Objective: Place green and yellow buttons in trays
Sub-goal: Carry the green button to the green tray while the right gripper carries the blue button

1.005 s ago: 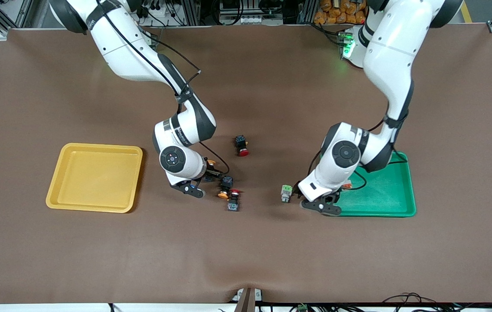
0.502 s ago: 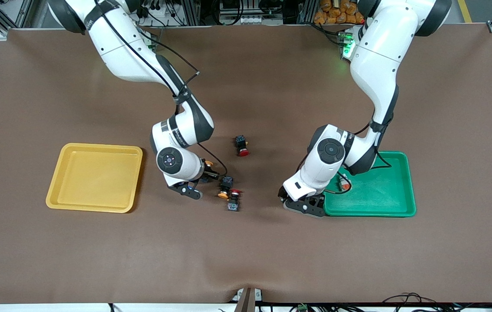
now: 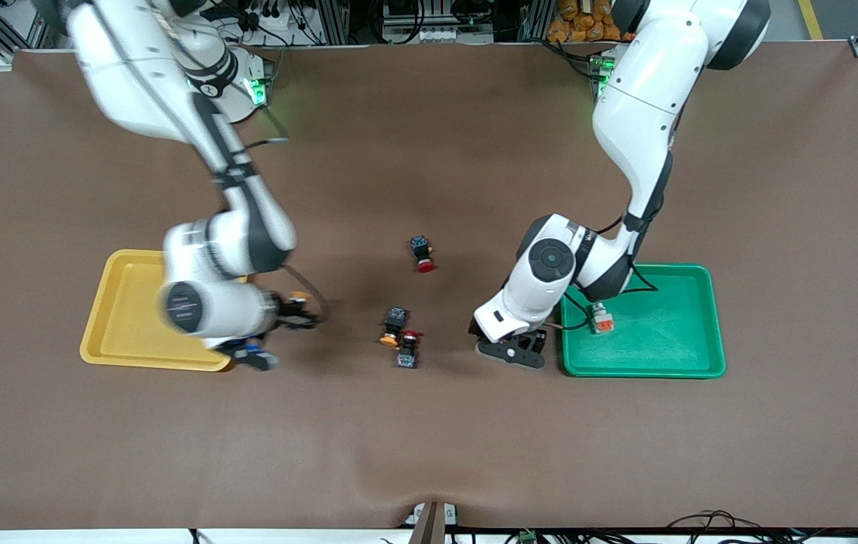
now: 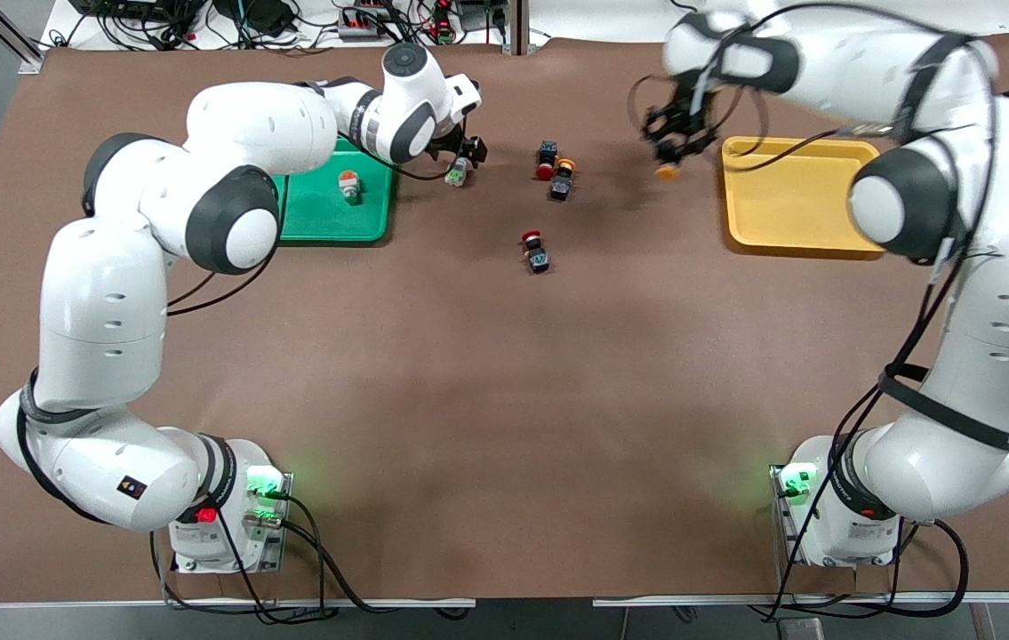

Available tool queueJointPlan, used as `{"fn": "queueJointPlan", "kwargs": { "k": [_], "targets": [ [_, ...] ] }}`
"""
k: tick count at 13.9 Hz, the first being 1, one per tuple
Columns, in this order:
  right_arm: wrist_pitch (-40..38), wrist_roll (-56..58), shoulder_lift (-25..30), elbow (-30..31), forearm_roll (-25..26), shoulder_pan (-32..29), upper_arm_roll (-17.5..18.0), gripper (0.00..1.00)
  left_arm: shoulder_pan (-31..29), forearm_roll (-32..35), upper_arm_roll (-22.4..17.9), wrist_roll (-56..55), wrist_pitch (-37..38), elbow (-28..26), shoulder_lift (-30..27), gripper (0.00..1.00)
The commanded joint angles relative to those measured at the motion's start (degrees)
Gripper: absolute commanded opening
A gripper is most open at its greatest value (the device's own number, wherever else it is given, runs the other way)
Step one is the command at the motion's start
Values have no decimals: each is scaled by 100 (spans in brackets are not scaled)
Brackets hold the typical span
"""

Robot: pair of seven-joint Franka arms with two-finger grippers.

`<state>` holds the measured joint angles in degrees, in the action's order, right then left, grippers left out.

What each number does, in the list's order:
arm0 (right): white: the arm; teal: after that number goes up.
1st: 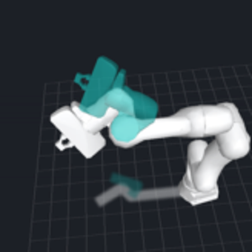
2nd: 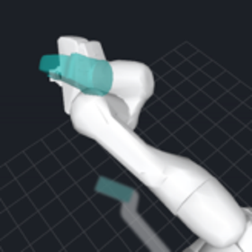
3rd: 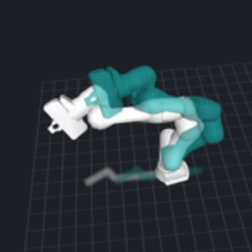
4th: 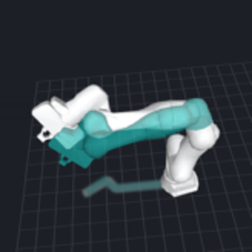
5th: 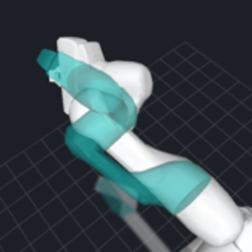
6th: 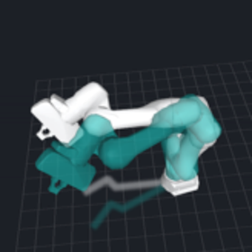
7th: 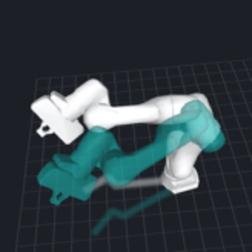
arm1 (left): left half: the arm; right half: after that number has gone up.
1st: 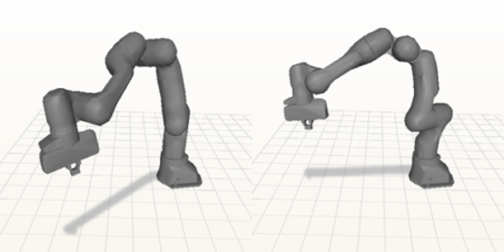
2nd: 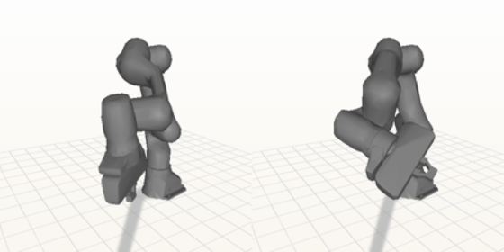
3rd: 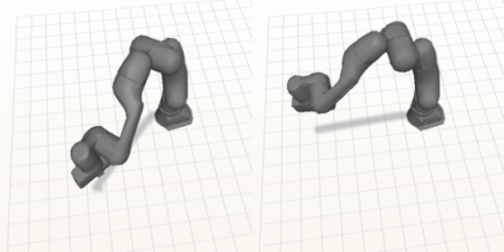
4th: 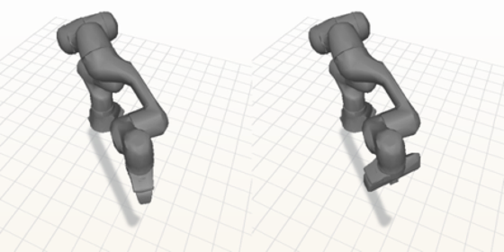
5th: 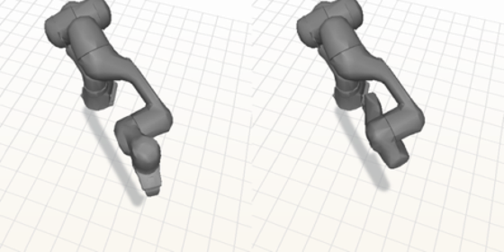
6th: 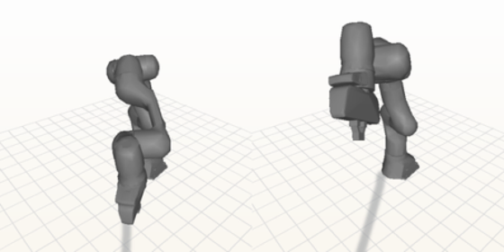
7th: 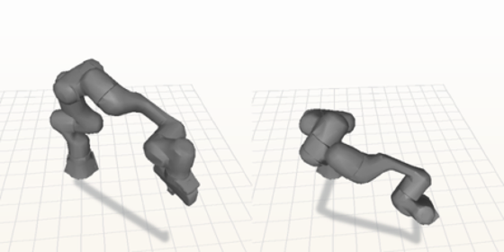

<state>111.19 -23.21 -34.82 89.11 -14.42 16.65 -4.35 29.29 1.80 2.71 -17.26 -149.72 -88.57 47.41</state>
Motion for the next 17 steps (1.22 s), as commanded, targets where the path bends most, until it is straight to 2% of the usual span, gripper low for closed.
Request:
{"fn": "queueJointPlan", "kwargs": {
  "k": [1,2,3,4,5,7,9,10,11,12,15,17],
  "targets": [
    [-377,1113,291,151,482,-906,162,0,42,40,-42,-68,21,-45,-39,59],
    [-483,1613,292,142,502,-1161,154,0,-2,92,-42,-15,21,-124,-48,34],
    [-536,2123,283,134,510,-1442,154,0,-28,93,-42,-14,21,-151,-48,17],
    [-536,2485,274,133,519,-1697,154,0,-28,93,-42,-14,21,-195,-48,6],
    [-536,2767,239,133,572,-1874,154,0,-37,93,-42,-6,21,-221,-74,0],
    [-493,3259,169,133,764,-2226,154,0,-98,93,-42,-23,152,-213,-223,0],
    [-466,3594,55,72,818,-2411,154,0,-326,110,-33,55,678,-117,-486,0],
    [-457,3648,20,28,818,-2412,154,18,-432,58,-33,256,881,-99,-644,0],
    [-457,3648,19,2,818,-2377,154,68,-581,40,-33,510,1100,-107,-802,0],
    [-449,3579,19,-33,740,-2342,162,100,-756,31,-25,713,1398,-116,-917,1],
    [-431,3543,-129,-217,652,-2071,206,100,-1221,49,-42,872,2155,-282,-1269,2],
    [-431,3552,-262,-437,389,-1667,207,100,-1661,49,-33,1520,2219,-484,-1331,6]
  ]
}}
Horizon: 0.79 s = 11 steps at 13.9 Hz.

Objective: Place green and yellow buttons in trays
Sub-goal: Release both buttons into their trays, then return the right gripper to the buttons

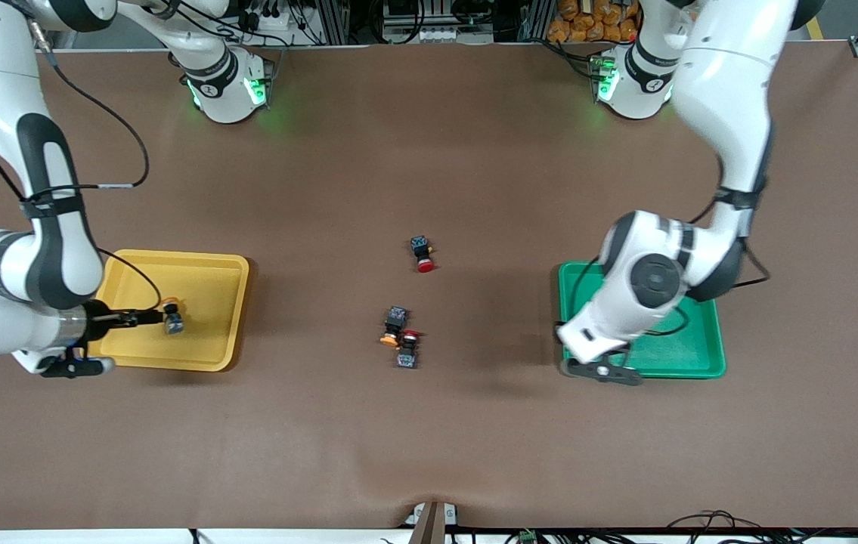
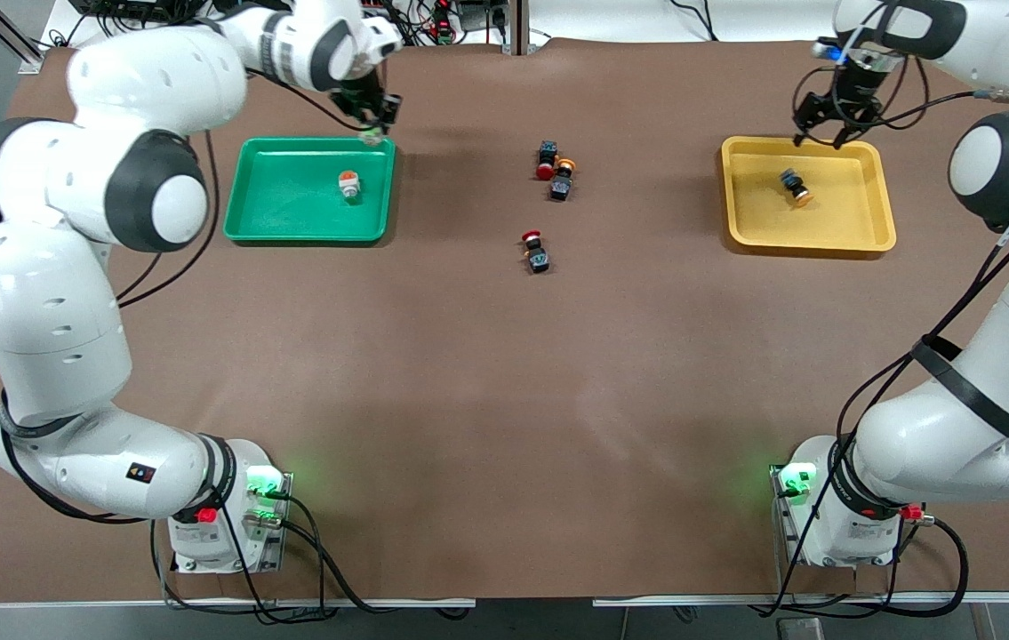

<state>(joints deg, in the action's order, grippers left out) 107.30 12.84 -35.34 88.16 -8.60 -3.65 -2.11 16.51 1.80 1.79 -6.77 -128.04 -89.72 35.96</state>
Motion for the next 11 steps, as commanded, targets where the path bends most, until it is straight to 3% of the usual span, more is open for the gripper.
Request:
{"fn": "queueJointPlan", "kwargs": {
  "k": [1,5,8,11],
  "targets": [
    [-26,-44,-236,-421,-343,644,-17,100,-612,48,58,788,51,-432,-186,8],
    [773,-708,-403,-510,-598,1611,-26,100,-1009,40,49,1187,-19,-529,86,11],
    [1002,-2097,-508,-519,-652,2200,-17,100,-1018,31,49,1134,-134,-529,210,25],
    [1502,-3283,-710,-519,-661,2789,-17,100,-1036,31,49,1090,-134,-529,262,80]
  ]
}}
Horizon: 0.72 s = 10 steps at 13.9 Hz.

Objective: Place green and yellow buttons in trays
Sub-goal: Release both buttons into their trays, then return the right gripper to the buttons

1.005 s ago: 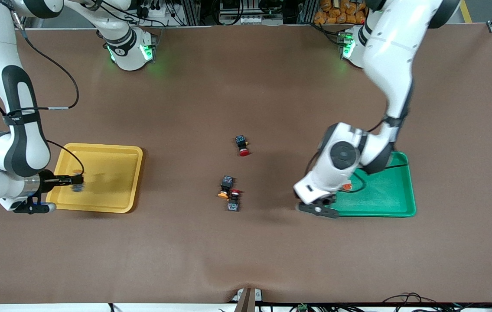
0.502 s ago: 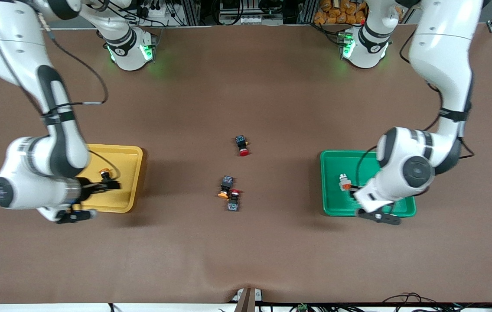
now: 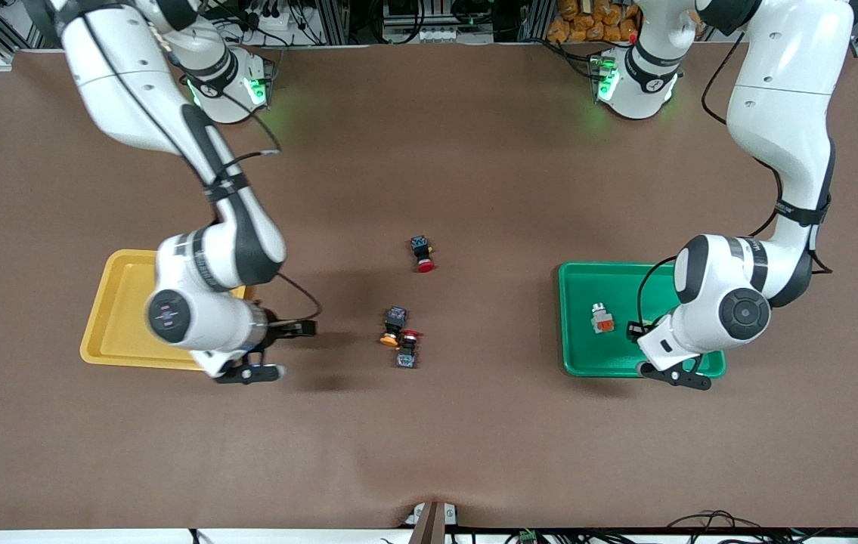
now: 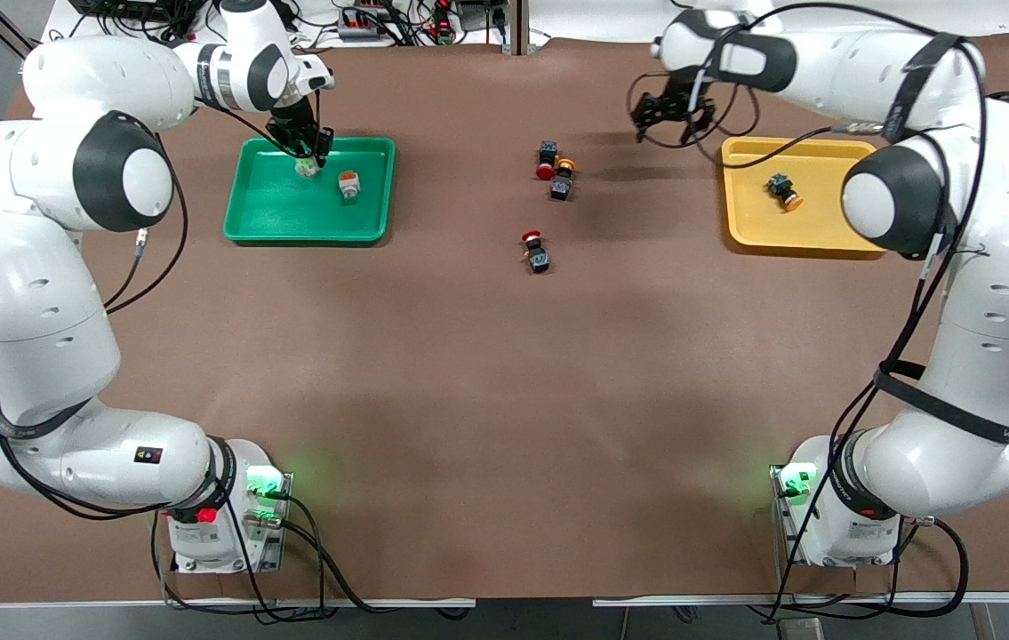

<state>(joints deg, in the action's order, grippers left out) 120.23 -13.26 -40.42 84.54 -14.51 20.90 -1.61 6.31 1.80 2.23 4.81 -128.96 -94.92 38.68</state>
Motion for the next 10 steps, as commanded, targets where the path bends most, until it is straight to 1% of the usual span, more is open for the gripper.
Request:
{"fn": "queueJointPlan", "kwargs": {
  "k": [1,2,4,8,10],
  "targets": [
    [524,-1182,-351,-157,-70,545,-67,100,-42,22,6,-68,-50,17,60,88],
    [745,-1631,-413,-157,-70,730,-67,100,-42,22,6,-68,-67,26,96,100],
    [844,-2205,-484,-166,-61,994,-67,100,-60,22,6,-68,-76,17,79,100],
    [1125,-2539,-660,-236,-70,1346,-67,100,-60,31,-3,-33,-50,131,-61,100],
    [1134,-2620,-747,-306,-61,1495,-67,100,-60,66,-12,-33,-24,210,-167,100]
  ]
}}
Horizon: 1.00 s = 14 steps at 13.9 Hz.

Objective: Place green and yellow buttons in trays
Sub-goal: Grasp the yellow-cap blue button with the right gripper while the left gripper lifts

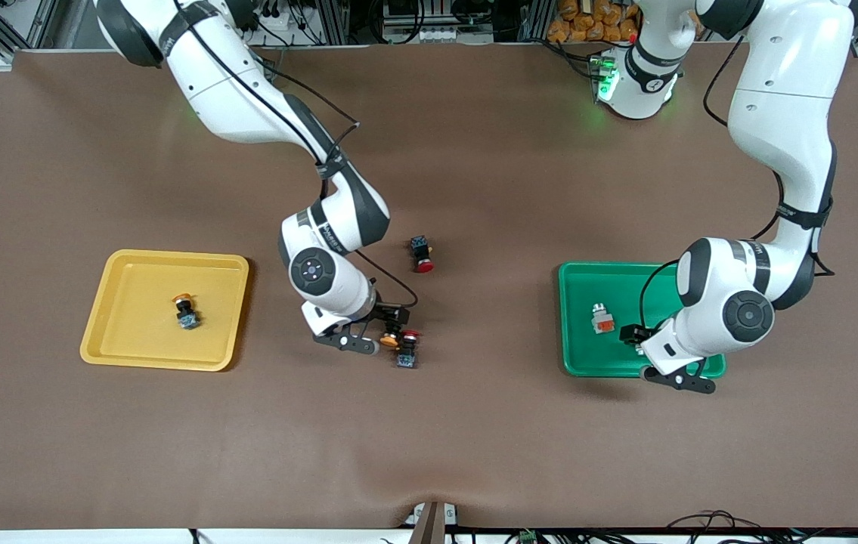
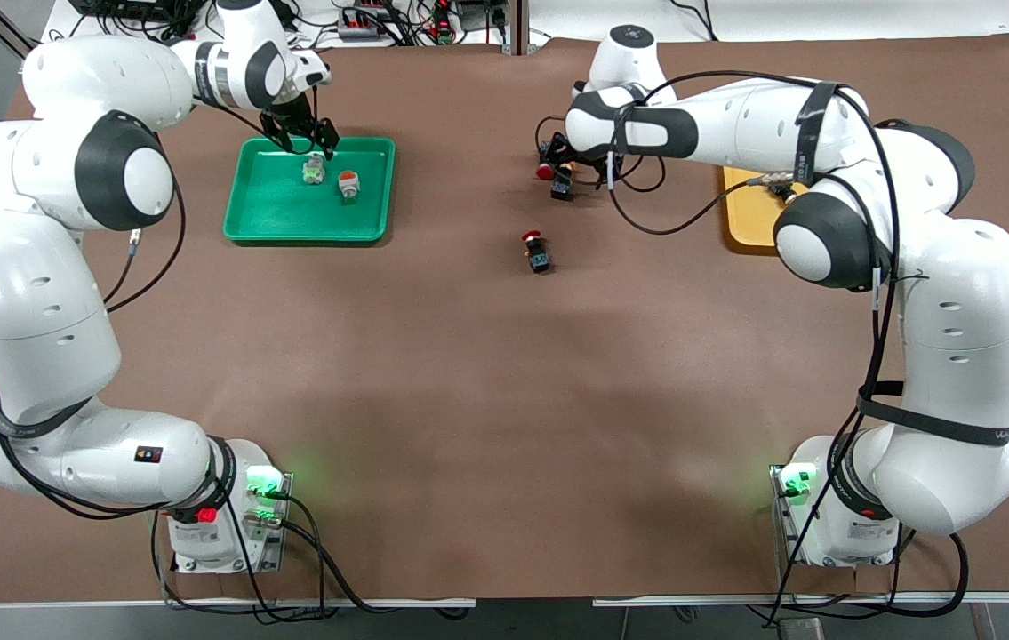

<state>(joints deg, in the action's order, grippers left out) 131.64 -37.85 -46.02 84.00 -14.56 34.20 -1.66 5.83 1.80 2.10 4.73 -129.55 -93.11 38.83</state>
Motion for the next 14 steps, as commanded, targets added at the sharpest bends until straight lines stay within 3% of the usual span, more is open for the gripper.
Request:
{"fn": "queueJointPlan", "kwargs": {
  "k": [1,7,11,14],
  "targets": [
    [2,-126,-284,-296,-30,244,-71,100,-12,66,1,-25,44,91,-201,100],
    [371,322,-487,-376,32,262,-89,100,-38,66,-25,-16,966,610,-709,100],
    [476,261,-610,-543,24,227,-89,100,-126,40,-25,-7,1580,662,-1368,100],
    [476,173,-619,-543,23,209,-98,100,-170,14,-8,-7,2476,733,-1948,100]
  ]
}}
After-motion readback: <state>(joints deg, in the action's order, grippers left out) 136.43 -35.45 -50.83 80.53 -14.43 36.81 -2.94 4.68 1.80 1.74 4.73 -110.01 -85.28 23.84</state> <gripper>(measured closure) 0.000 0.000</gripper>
